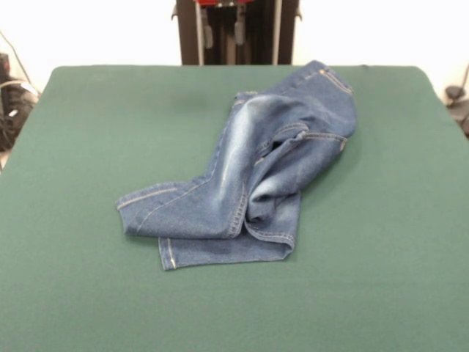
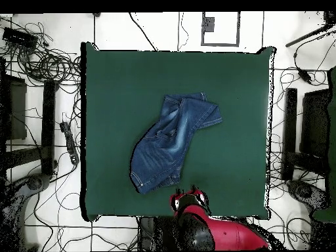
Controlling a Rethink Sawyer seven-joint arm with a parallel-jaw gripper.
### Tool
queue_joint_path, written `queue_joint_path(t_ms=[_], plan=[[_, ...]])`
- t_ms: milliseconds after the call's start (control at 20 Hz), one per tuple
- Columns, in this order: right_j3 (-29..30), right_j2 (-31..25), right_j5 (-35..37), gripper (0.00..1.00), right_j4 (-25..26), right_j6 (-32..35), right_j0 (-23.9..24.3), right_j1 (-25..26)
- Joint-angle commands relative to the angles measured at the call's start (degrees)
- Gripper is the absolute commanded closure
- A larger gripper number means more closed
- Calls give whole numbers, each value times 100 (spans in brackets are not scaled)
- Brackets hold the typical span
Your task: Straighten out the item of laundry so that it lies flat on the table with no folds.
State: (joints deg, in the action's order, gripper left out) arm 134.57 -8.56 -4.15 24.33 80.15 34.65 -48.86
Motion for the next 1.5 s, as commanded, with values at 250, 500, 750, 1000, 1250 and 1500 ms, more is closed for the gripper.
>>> queue_joint_path(t_ms=[250,500,750,1000,1250,1500], plan=[[138,578,-309,0,-426,1457,-623,-175],[-165,1542,-555,0,-1114,1718,-1624,126],[-183,1733,-787,0,-1702,1861,-1924,352],[-105,1848,-988,0,-2179,1942,-2079,468],[-55,1824,-1094,0,-2575,1966,-2112,529],[99,1595,-1179,0,-2748,2038,-1980,500]])
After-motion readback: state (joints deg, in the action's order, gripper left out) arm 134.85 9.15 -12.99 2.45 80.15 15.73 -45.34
